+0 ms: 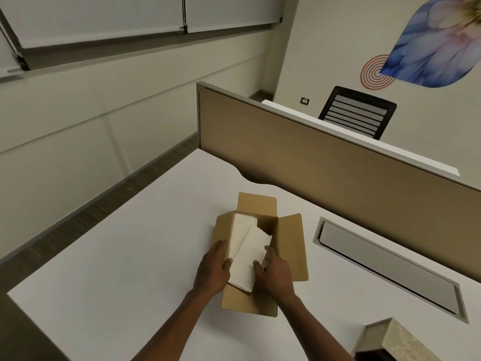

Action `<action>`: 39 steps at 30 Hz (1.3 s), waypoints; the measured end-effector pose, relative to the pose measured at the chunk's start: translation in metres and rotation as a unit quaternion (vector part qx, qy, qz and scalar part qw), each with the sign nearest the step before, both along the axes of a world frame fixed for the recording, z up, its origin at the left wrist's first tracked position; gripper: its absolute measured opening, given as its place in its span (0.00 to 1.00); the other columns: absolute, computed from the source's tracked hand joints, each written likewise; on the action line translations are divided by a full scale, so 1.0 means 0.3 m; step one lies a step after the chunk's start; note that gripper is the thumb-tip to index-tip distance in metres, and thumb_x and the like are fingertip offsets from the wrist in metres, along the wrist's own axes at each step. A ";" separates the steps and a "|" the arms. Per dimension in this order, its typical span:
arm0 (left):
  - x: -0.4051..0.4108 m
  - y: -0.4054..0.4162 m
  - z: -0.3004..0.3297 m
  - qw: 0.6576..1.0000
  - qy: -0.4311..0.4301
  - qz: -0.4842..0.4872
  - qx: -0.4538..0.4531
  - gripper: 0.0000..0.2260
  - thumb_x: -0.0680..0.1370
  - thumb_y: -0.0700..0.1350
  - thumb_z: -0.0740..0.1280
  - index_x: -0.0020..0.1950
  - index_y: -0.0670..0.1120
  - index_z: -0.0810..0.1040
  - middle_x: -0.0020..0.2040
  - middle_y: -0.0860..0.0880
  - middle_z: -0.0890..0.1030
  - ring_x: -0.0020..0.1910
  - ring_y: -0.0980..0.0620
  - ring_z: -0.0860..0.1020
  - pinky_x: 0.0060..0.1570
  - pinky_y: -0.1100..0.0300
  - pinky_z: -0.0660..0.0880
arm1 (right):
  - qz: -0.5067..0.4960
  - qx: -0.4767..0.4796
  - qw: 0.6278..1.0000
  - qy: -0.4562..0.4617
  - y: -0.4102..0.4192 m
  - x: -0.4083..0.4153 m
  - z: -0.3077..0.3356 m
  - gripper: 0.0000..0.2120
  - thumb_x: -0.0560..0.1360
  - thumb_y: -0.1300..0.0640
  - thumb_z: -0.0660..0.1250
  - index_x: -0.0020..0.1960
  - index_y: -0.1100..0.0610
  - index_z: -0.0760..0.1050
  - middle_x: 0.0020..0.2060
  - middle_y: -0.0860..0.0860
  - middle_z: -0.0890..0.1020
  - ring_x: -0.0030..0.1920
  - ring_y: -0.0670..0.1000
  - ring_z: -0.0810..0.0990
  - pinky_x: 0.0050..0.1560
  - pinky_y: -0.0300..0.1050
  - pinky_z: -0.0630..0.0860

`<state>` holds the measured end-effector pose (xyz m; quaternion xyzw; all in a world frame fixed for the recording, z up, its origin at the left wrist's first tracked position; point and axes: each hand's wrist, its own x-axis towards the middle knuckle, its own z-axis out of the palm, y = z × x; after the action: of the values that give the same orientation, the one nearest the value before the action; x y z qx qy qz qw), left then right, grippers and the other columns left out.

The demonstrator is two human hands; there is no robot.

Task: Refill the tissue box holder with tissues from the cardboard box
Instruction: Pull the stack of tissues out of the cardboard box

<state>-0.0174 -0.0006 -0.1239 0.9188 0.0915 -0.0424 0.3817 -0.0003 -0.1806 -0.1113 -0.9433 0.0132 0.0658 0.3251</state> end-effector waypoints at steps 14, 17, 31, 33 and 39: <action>-0.010 0.001 -0.011 1.000 -0.002 -0.004 -0.012 0.24 0.84 0.48 0.60 0.80 0.50 0.59 0.80 0.50 0.63 0.78 0.48 0.64 0.72 0.55 0.68 | -0.085 0.106 0.990 -0.038 0.055 0.093 -0.014 0.12 0.77 0.63 0.70 0.60 0.56 0.83 0.55 0.51 0.85 0.50 0.46 0.81 0.55 0.37 0.75; -0.013 -0.008 -0.008 1.000 -0.007 -0.006 0.002 0.24 0.84 0.49 0.59 0.81 0.52 0.58 0.81 0.51 0.61 0.78 0.48 0.63 0.72 0.54 0.68 | -0.084 0.125 0.988 -0.031 0.060 0.117 -0.020 0.12 0.78 0.63 0.70 0.60 0.56 0.83 0.56 0.51 0.84 0.50 0.47 0.81 0.58 0.40 0.77; -0.015 -0.034 -0.025 0.998 -0.006 -0.031 0.048 0.18 0.84 0.52 0.59 0.75 0.53 0.71 0.82 0.52 0.56 0.79 0.50 0.61 0.73 0.58 0.66 | -0.120 0.125 0.978 0.118 0.085 0.151 -0.009 0.28 0.81 0.44 0.64 0.75 0.57 0.63 0.69 0.55 0.74 0.66 0.58 0.76 0.64 0.52 0.75; -0.009 -0.039 -0.022 0.998 0.001 -0.026 0.056 0.19 0.84 0.51 0.59 0.75 0.52 0.70 0.82 0.52 0.56 0.79 0.50 0.62 0.73 0.58 0.66 | -0.150 0.153 0.955 0.204 0.091 0.167 -0.012 0.29 0.82 0.42 0.60 0.75 0.59 0.62 0.68 0.56 0.74 0.65 0.58 0.76 0.62 0.51 0.76; -0.004 -0.055 -0.019 0.997 0.007 -0.023 0.074 0.19 0.85 0.49 0.57 0.77 0.51 0.68 0.82 0.51 0.56 0.79 0.49 0.61 0.73 0.57 0.66 | -0.207 0.201 0.920 0.265 0.116 0.205 -0.065 0.35 0.77 0.34 0.62 0.71 0.61 0.67 0.63 0.57 0.77 0.59 0.58 0.79 0.57 0.52 0.79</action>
<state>-0.0188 -0.0170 -0.1295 0.9462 0.0756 -0.0506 0.3106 0.0613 -0.1460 -0.1308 -0.7826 0.2802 0.2460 0.4986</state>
